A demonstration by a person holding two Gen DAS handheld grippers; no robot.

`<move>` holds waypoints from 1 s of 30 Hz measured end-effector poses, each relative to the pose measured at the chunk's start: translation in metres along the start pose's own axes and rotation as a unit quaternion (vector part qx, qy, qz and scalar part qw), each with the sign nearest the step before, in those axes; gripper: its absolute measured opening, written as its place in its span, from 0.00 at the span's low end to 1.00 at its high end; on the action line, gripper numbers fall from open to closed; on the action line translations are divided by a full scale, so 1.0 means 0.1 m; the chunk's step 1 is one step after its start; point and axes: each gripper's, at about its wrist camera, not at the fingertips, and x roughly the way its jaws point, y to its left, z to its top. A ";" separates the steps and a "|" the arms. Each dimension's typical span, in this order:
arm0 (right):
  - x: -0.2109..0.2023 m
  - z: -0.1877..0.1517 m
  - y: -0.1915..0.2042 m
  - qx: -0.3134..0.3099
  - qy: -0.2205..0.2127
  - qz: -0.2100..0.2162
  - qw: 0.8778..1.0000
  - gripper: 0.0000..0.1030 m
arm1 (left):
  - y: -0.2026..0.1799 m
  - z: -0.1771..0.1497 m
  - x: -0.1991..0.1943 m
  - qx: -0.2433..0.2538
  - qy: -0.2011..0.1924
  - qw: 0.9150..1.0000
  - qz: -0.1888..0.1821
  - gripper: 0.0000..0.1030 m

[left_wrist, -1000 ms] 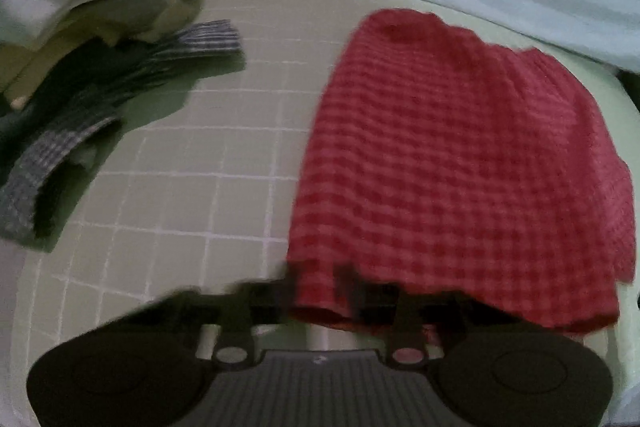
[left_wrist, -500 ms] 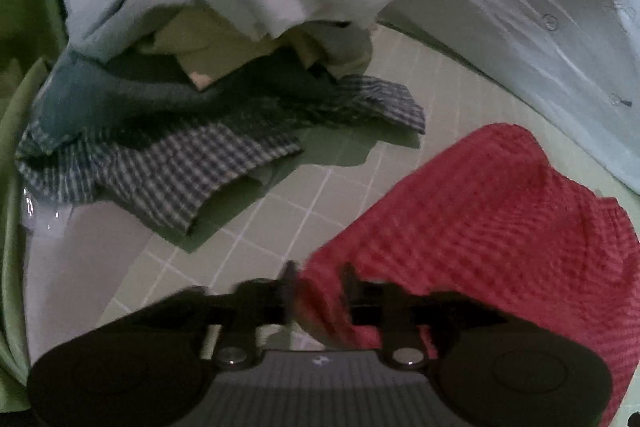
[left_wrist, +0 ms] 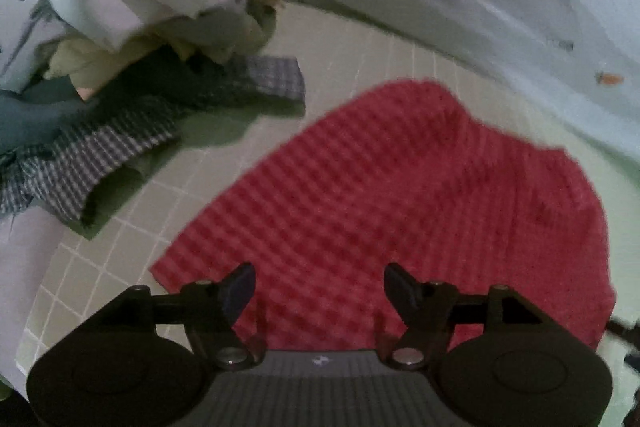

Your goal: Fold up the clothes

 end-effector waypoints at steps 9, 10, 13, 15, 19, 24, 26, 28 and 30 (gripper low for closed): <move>0.31 0.14 0.20 0.009 0.007 -0.005 1.000 0.35 | 0.02 0.15 0.42 0.027 0.041 0.999 -0.012 0.69; 0.33 0.16 0.23 0.002 0.007 -0.010 1.000 0.27 | 0.02 0.18 0.47 0.030 0.043 0.999 -0.014 0.69; 0.38 0.24 0.31 -0.023 0.009 -0.030 0.999 0.02 | 0.06 0.24 0.58 0.040 0.051 0.998 -0.021 0.69; 0.36 0.31 0.41 -0.049 -0.009 -0.052 0.997 0.01 | 0.11 0.26 0.62 0.042 0.054 0.997 -0.025 0.69; 0.21 0.39 0.92 -0.148 -0.080 -0.075 0.983 0.01 | 0.23 0.30 0.70 0.040 0.061 0.997 -0.027 0.69; 0.27 0.13 1.67 -0.250 -0.068 0.013 0.966 0.03 | 0.35 0.34 0.78 0.033 0.067 0.997 -0.026 0.70; 0.38 -0.02 1.84 -0.262 -0.031 0.046 0.964 0.06 | 0.35 0.36 0.79 0.038 0.067 0.997 -0.026 0.70; 0.40 -0.15 1.87 -0.268 -0.012 0.054 0.962 0.14 | 0.35 0.36 0.80 0.042 0.066 0.997 -0.026 0.70; 0.31 -0.20 1.83 -0.268 -0.014 0.065 0.961 0.35 | 0.34 0.36 0.80 0.043 0.065 0.997 -0.028 0.72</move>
